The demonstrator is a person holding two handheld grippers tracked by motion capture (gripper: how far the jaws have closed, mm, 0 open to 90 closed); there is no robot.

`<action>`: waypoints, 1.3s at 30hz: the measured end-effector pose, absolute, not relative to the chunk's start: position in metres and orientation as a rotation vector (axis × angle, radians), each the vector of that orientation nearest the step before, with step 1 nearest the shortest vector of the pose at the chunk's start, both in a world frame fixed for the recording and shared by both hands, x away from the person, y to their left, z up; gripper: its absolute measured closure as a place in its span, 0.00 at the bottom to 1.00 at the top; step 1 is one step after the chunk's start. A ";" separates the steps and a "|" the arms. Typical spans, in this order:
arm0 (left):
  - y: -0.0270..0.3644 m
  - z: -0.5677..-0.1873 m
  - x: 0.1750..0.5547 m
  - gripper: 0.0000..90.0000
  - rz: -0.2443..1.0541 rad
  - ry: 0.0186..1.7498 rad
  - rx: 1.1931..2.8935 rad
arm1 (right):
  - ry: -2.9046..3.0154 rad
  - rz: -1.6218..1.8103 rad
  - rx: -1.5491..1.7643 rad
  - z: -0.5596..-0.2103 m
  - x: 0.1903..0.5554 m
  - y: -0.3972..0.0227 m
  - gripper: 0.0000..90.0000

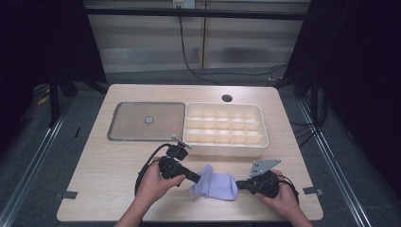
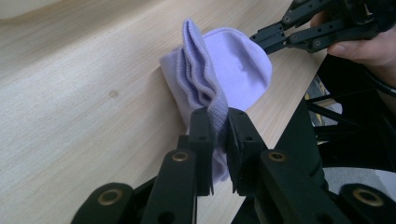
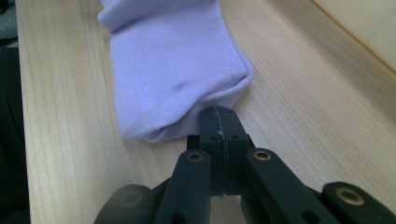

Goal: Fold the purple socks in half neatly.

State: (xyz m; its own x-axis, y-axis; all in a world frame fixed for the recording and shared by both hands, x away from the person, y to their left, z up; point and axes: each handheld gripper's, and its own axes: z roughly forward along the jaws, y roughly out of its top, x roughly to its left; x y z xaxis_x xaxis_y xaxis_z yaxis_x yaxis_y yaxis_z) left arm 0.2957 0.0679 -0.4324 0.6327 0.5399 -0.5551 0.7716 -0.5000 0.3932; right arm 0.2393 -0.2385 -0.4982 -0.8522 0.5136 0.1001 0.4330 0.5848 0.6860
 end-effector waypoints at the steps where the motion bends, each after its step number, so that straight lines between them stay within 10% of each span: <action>1: 0.069 -0.432 0.298 0.90 -0.491 0.983 2.264 | 2.700 1.125 0.808 -0.498 0.239 -0.239 1.00; 39: 0.037 -0.433 0.296 0.90 -0.454 0.972 2.319 | 2.715 1.132 0.760 -0.498 0.243 -0.228 1.00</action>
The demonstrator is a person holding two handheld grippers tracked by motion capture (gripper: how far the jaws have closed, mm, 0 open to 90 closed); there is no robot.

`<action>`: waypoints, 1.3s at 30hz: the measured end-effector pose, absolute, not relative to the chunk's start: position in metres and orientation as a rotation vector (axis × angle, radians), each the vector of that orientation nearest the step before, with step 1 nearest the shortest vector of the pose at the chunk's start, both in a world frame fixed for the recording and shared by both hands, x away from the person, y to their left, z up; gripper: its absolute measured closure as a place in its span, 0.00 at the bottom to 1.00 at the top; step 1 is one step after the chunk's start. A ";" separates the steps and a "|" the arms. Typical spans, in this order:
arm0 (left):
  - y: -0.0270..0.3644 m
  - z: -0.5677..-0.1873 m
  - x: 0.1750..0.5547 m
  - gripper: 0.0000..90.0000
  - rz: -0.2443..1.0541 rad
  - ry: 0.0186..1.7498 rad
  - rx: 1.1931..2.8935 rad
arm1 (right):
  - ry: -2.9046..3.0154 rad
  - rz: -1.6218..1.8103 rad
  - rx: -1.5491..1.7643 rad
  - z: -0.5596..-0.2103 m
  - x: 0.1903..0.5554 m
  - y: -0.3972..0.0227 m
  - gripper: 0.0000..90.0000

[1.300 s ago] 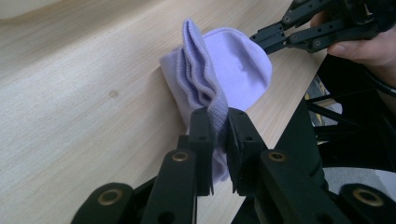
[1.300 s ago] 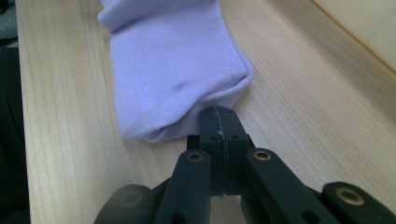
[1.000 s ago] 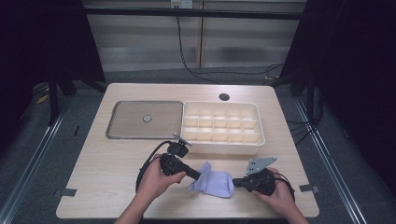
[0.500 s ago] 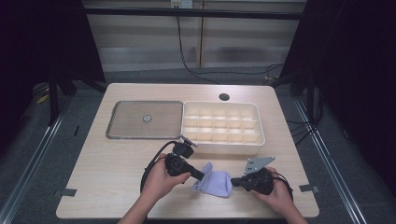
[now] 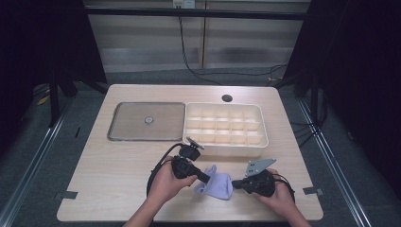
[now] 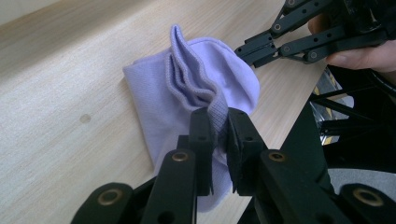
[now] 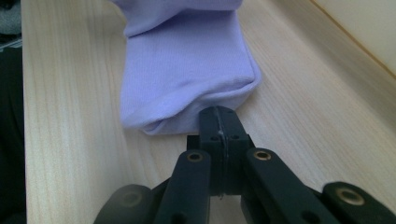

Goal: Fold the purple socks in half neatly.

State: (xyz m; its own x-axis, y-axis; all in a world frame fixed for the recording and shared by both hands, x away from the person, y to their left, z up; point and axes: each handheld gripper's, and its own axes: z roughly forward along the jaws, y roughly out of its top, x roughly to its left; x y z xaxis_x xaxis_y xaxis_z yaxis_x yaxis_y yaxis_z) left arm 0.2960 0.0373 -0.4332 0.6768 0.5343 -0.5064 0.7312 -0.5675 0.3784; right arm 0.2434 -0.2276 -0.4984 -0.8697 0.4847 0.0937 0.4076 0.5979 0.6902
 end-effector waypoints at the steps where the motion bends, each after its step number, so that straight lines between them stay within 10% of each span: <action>1: 0.037 -0.433 0.296 0.90 -0.452 0.969 2.326 | 2.716 1.134 0.765 -0.498 0.243 -0.227 1.00; 39: 0.022 -0.440 0.296 0.90 -0.461 0.989 2.343 | 2.717 1.141 0.755 -0.499 0.245 -0.221 0.99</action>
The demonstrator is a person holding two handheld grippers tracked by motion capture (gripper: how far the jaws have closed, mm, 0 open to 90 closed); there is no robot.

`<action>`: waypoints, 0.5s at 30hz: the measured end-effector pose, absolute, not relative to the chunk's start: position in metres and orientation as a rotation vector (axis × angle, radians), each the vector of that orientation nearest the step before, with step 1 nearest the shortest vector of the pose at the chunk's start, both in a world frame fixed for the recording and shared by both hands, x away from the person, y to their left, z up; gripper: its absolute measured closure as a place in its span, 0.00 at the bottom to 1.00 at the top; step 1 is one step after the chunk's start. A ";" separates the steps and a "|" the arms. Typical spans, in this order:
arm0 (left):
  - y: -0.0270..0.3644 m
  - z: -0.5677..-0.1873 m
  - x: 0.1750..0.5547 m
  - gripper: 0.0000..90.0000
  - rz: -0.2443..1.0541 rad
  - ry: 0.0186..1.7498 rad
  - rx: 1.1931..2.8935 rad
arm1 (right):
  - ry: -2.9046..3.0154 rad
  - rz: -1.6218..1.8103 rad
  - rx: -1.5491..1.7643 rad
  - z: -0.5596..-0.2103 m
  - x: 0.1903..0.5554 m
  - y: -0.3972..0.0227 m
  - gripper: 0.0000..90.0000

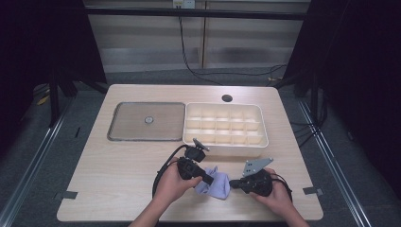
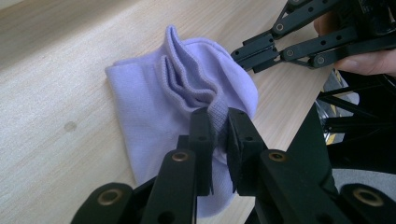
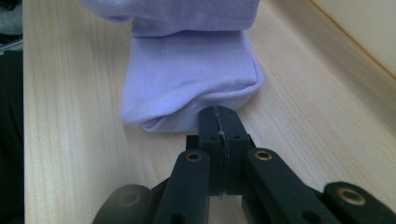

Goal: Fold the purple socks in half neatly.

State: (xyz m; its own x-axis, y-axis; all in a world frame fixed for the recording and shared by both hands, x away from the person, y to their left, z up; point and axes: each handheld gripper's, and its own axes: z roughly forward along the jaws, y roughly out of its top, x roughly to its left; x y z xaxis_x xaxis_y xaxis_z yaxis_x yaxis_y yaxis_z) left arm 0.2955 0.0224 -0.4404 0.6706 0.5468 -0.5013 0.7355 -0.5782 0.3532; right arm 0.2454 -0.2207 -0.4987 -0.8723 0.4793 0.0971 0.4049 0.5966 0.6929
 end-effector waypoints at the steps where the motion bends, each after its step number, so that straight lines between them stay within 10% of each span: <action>1: 0.020 -0.441 0.294 0.90 -0.458 1.014 2.322 | 2.719 1.141 0.752 -0.499 0.246 -0.220 0.99; 15: 0.012 -0.447 0.296 0.90 -0.467 0.977 2.360 | 2.727 1.151 0.736 -0.499 0.246 -0.219 0.99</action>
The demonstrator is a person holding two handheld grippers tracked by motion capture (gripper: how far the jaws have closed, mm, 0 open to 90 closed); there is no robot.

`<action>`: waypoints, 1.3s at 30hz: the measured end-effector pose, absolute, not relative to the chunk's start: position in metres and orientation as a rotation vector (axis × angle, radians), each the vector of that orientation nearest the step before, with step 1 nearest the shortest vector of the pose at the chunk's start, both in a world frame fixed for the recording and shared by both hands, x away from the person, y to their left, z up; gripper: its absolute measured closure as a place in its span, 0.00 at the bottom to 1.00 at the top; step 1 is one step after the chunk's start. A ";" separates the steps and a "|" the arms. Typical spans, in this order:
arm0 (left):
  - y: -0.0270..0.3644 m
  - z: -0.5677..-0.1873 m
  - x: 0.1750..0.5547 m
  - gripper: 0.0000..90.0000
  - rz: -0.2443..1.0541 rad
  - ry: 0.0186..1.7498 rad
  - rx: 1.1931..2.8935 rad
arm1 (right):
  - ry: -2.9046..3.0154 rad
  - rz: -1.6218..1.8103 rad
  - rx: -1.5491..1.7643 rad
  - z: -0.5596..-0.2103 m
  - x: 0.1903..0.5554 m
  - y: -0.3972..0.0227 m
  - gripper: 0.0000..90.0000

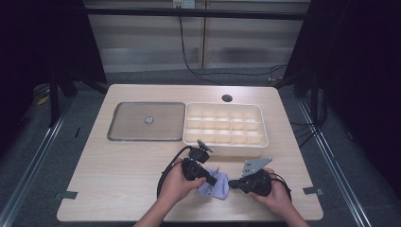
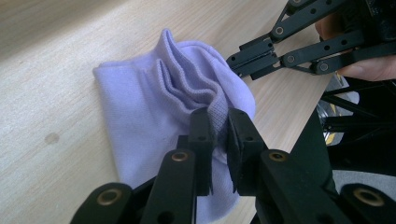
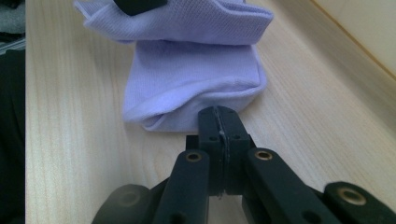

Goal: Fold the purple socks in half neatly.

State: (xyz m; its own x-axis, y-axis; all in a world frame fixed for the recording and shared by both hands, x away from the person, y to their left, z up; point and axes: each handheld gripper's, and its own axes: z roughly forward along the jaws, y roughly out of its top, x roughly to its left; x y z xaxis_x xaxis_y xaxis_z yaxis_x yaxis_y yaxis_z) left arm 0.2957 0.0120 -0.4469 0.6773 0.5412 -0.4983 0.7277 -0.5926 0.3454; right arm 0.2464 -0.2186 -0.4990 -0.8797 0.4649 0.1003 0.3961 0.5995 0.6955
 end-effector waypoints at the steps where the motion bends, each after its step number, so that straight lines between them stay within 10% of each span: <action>1: 0.012 -0.447 0.296 0.90 -0.466 0.974 2.362 | 2.726 1.150 0.737 -0.499 0.246 -0.219 0.99; 39: -0.005 -0.456 0.294 0.89 -0.462 0.963 2.380 | 2.725 1.164 0.742 -0.500 0.246 -0.220 0.98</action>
State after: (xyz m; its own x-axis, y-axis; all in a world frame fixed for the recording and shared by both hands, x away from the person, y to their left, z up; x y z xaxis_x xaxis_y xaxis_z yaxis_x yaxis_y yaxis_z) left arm 0.2936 -0.0050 -0.4559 0.6880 0.5369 -0.4882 0.7168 -0.6079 0.3416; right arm 0.2456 -0.2197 -0.5000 -0.8784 0.4657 0.1074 0.3995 0.5922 0.6997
